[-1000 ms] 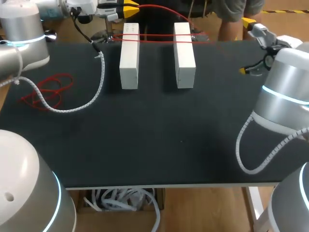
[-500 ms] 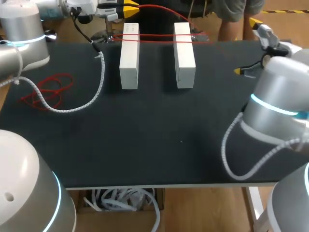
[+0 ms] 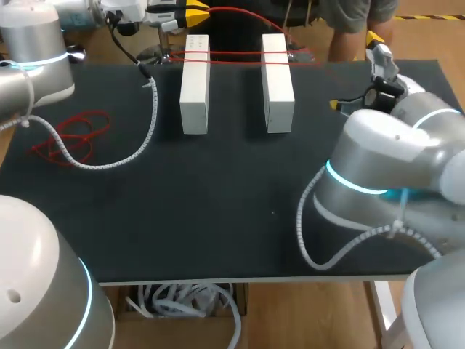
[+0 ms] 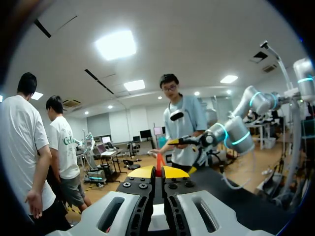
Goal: Grab the tape and strap the tape.
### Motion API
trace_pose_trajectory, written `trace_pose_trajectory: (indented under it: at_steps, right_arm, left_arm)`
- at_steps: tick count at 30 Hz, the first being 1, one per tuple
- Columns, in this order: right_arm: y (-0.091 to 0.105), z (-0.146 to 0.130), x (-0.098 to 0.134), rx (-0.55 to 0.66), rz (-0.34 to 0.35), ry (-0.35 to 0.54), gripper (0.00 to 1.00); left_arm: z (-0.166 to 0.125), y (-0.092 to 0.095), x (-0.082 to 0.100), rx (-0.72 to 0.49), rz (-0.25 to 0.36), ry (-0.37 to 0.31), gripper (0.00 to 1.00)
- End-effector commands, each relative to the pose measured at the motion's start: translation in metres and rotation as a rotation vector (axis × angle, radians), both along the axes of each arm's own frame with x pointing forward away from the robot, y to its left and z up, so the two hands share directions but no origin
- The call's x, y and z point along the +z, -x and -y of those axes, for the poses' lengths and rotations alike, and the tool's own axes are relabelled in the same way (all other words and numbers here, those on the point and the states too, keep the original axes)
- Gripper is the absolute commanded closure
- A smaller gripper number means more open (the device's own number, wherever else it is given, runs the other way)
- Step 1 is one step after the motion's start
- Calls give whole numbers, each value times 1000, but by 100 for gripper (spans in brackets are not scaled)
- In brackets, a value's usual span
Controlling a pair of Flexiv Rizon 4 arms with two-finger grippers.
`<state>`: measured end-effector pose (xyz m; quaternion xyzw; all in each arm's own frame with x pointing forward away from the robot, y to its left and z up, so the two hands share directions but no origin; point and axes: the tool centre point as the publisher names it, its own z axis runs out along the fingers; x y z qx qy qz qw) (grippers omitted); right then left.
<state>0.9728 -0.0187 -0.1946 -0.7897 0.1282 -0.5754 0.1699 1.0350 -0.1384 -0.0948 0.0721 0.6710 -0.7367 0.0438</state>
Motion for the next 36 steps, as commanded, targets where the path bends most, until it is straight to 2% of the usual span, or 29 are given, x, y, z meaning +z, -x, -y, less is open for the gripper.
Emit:
trace_pose_trajectory:
  at_steps: [1,8,12,13,16,28,31,33,36]
  right_arm:
    - [-7,-2,-4,-59,34,-16,0]
    - [-17,1,-12,-23,22,-46,0]
    - [-25,0,-17,-26,15,-43,26]
    - [-27,0,-17,-27,16,-43,28]
    - [-32,-3,-18,-30,18,-47,51]
    - [-39,-8,-22,-40,20,-53,50]
    - [-34,-11,-27,-23,-10,-41,44]
    - [-31,-12,-29,-22,-19,-35,35]
    - [-30,-12,-33,-24,-22,-29,35]
  left_arm:
    - [0,1,0,1,1,0,100]
    - [0,1,0,1,1,0,100]
    - [0,1,0,1,1,0,100]
    - [0,1,0,1,1,0,100]
    - [0,1,0,1,1,0,100]
    - [0,1,0,1,1,0,100]
    - [0,1,0,1,1,0,100]
    - [0,1,0,1,1,0,100]
    - [0,1,0,1,1,0,100]
